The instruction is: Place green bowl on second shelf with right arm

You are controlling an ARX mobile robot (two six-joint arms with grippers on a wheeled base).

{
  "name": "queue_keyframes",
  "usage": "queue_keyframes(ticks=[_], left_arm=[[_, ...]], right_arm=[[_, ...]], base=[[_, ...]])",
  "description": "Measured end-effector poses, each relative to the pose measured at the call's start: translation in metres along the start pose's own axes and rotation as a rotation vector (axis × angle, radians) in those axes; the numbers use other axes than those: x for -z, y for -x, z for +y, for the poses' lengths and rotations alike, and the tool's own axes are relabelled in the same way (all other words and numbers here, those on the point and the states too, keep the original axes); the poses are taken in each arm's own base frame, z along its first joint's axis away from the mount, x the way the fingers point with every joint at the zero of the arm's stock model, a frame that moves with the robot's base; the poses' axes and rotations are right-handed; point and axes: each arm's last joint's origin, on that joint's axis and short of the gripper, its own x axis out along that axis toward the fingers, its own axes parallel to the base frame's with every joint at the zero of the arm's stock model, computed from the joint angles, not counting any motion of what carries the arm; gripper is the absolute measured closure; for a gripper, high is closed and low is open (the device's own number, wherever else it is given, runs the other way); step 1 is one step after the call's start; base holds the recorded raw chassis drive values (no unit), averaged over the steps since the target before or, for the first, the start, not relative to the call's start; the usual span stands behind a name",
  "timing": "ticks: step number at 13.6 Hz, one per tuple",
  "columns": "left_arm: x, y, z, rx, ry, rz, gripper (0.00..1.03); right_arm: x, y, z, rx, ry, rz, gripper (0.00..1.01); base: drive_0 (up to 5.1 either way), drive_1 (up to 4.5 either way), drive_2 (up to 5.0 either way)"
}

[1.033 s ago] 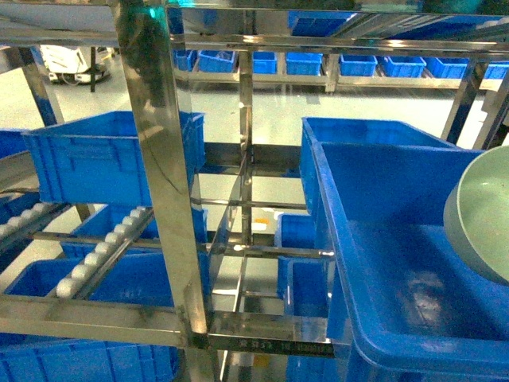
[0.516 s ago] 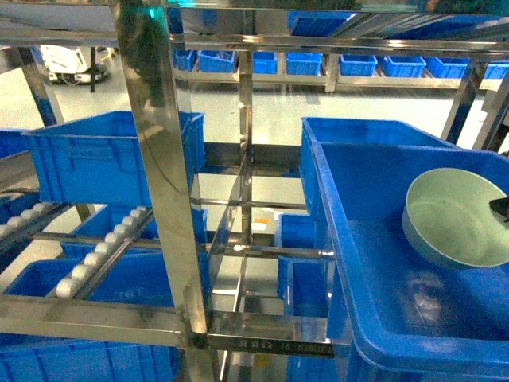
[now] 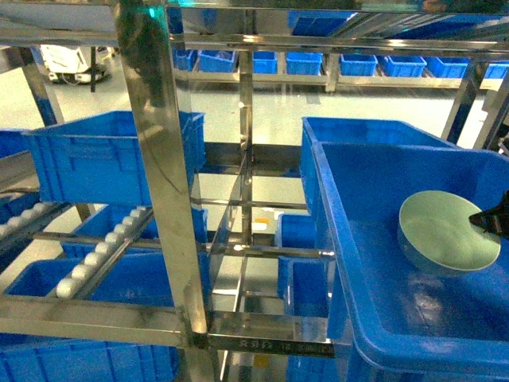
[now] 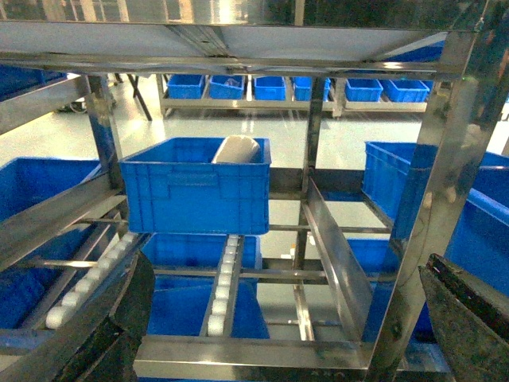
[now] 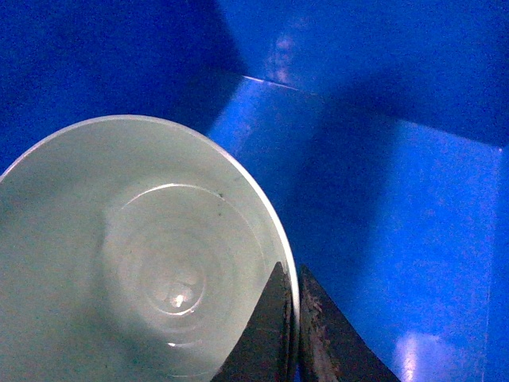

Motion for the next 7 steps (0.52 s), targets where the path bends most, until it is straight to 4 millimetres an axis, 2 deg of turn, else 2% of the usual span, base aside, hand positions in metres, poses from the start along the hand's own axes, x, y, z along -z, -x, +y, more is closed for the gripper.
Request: queue_keyframes(ticks=[4,5,6,7], left_arm=[[0.0000,0.0000,0.0000,0.000,0.000,0.000,0.05],[0.0000,0.0000,0.0000,0.001,0.000,0.000,0.05],[0.0000,0.0000,0.0000,0.001,0.000,0.000,0.05],[0.0000,0.0000,0.0000,0.000,0.000,0.000,0.05]], right_arm=[[-0.0086,-0.0102,-0.0041,-0.043,0.067,0.005,0.99],[-0.0093,-0.0114,-0.0009,-0.064,0.063,0.016,0.92],[-0.0091,-0.0123,0.0015,-0.075,0.061,0.017,0.77],[-0.0076,-0.0120,0.0020,-0.075,0.052,0.020,0.68]], base=[[0.0,0.00,0.0],[0.0,0.00,0.0],[0.0,0.00,0.0],[0.0,0.00,0.0]])
